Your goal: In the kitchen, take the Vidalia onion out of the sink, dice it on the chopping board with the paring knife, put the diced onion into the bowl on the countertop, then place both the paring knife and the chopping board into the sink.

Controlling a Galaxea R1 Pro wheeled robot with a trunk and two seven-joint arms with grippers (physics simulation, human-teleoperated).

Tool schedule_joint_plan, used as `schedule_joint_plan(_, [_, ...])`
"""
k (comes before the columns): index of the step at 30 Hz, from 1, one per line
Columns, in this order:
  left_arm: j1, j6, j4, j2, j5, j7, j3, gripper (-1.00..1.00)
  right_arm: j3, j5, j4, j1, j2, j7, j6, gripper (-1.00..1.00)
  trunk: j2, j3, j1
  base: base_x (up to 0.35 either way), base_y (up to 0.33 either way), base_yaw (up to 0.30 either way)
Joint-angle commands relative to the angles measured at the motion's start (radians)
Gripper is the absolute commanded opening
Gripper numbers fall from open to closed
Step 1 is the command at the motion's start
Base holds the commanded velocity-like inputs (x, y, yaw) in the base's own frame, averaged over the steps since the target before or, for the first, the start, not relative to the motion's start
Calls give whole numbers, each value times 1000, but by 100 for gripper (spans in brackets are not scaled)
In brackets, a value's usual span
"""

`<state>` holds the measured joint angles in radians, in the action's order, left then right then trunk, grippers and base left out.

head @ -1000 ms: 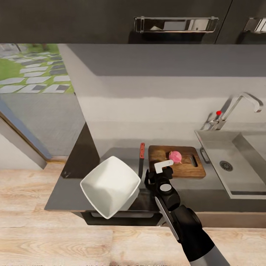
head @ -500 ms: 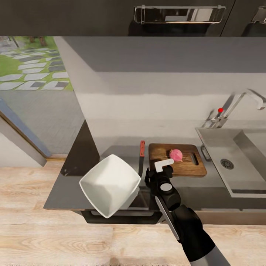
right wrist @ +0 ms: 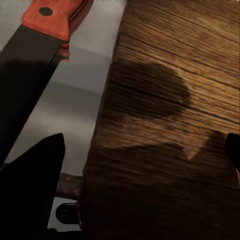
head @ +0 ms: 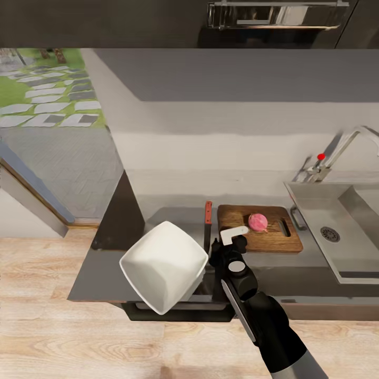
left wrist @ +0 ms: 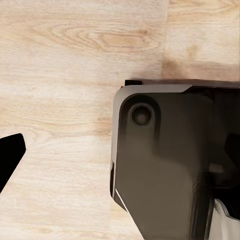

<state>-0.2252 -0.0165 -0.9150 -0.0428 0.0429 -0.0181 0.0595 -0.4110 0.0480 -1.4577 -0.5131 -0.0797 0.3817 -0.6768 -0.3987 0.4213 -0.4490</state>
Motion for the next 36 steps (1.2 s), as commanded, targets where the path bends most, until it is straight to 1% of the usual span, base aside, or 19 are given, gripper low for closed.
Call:
schedule_joint_plan(1, [0, -1, -1, 0, 5, -2, 0, 100, -2, -7, 22, -1, 0, 0, -7, 100, -1, 1, -1, 60, 128, 0])
schedule_joint_plan(36, [0, -2, -1, 0, 5, -2, 0, 100, -2, -6, 20, -1, -2, 2, -9, 100, -1, 2, -1, 4, 8, 0])
